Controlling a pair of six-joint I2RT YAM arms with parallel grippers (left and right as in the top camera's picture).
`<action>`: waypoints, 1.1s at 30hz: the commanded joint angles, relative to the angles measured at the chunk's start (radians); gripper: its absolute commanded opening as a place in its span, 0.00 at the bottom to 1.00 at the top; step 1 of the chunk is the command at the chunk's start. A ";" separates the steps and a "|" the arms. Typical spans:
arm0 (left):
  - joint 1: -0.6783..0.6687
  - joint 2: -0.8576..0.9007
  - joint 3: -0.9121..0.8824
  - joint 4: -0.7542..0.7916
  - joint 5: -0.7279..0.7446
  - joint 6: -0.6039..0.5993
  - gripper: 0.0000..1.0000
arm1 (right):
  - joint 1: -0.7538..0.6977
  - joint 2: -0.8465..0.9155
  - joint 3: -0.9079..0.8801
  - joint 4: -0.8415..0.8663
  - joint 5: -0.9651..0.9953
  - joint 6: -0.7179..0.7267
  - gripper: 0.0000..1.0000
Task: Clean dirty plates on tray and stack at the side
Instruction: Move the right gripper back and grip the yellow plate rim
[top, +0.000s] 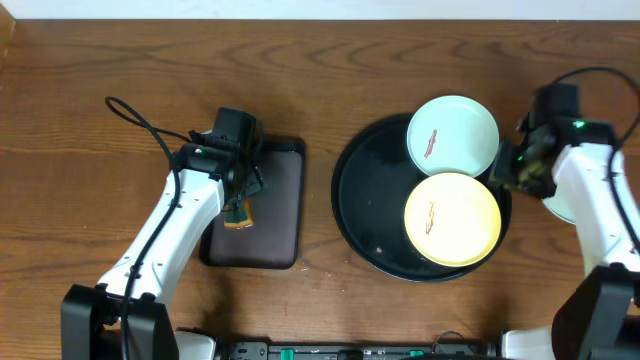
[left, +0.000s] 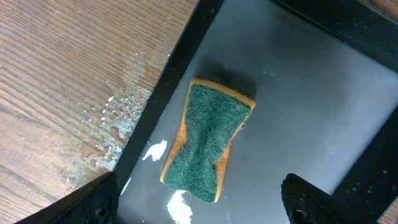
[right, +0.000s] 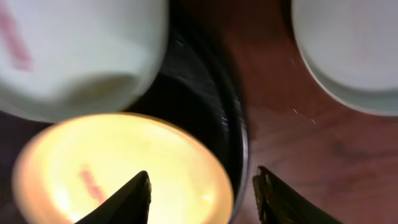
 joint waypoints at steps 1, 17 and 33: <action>0.003 0.002 -0.006 -0.003 -0.009 0.006 0.84 | 0.014 0.004 -0.079 0.050 0.100 0.071 0.52; 0.003 0.002 -0.006 -0.003 -0.009 0.006 0.84 | 0.015 0.001 -0.320 0.264 -0.011 0.030 0.02; 0.003 0.002 -0.006 -0.003 -0.009 0.006 0.84 | 0.164 -0.092 -0.317 0.331 -0.346 -0.166 0.01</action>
